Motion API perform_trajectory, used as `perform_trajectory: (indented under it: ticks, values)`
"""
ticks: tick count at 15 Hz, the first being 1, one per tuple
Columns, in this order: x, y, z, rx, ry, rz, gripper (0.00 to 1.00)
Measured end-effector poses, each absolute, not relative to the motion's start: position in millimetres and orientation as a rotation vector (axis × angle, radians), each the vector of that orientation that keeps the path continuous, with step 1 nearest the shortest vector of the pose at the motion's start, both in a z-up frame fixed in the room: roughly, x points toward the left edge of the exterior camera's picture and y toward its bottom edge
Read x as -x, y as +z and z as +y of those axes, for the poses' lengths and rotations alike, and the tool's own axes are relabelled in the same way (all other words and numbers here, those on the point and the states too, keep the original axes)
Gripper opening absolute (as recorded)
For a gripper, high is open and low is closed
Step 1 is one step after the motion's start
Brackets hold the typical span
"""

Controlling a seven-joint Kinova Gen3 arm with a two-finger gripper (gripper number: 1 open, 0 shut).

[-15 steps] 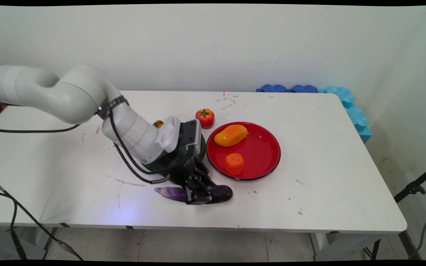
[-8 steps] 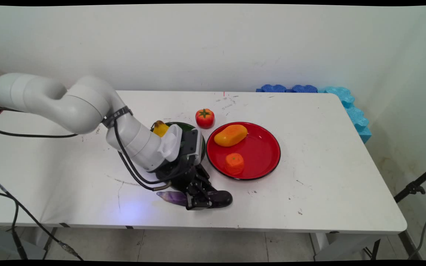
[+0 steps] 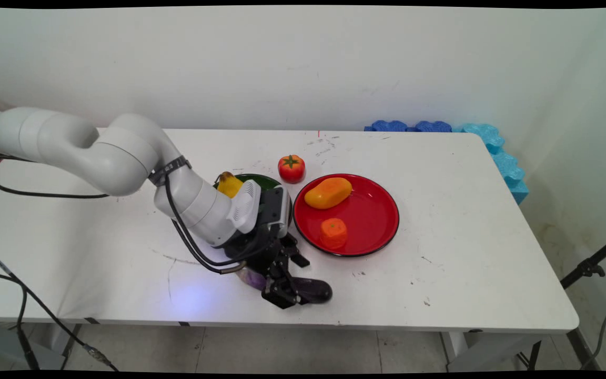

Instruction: Place the picked object on the table

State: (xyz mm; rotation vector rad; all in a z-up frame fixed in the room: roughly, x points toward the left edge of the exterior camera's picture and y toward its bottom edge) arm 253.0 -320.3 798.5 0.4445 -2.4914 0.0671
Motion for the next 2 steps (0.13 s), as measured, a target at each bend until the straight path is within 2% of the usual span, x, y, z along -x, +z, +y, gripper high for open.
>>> perform_trajectory:
  ticks: [2]
  values:
    - [-251.9, 800.9, -320.6, -0.445, 0.074, -2.486, 1.0]
